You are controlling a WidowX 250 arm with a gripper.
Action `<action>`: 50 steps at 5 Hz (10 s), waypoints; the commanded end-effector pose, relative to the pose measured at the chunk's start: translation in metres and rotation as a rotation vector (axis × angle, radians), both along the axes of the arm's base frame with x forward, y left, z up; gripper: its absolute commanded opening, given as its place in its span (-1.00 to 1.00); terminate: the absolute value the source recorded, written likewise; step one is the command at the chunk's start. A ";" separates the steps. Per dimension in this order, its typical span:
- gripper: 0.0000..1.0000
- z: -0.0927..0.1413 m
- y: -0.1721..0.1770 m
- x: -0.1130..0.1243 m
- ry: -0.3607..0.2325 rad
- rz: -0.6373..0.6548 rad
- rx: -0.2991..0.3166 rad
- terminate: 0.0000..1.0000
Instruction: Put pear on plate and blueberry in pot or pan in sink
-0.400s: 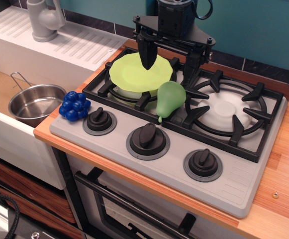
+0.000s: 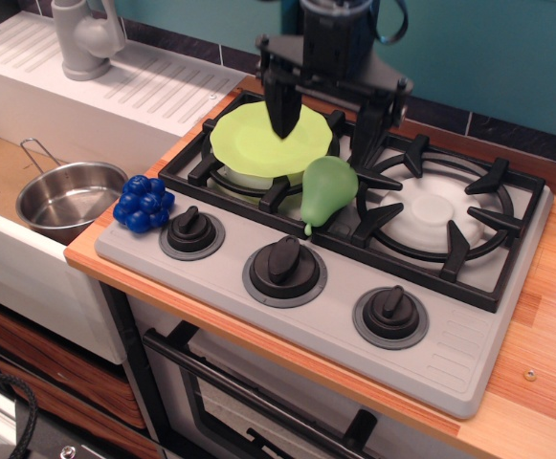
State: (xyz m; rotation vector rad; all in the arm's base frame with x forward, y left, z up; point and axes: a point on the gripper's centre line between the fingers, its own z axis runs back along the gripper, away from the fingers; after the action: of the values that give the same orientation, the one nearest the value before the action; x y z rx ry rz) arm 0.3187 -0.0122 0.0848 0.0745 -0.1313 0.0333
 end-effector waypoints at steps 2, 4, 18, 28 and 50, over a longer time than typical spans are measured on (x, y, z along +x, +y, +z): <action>1.00 -0.024 0.002 0.019 -0.099 -0.020 -0.022 -1.00; 1.00 -0.036 0.010 0.028 -0.118 -0.028 -0.040 -1.00; -1.00 0.016 0.102 0.084 -0.096 -0.227 0.051 -1.00; 1.00 0.048 0.101 -0.017 0.020 -0.165 0.087 -1.00; 1.00 -0.024 0.149 -0.053 -0.052 -0.243 0.106 -1.00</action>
State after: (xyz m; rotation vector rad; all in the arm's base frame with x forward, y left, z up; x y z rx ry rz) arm 0.2560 0.1321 0.0392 0.1160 -0.1325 -0.2083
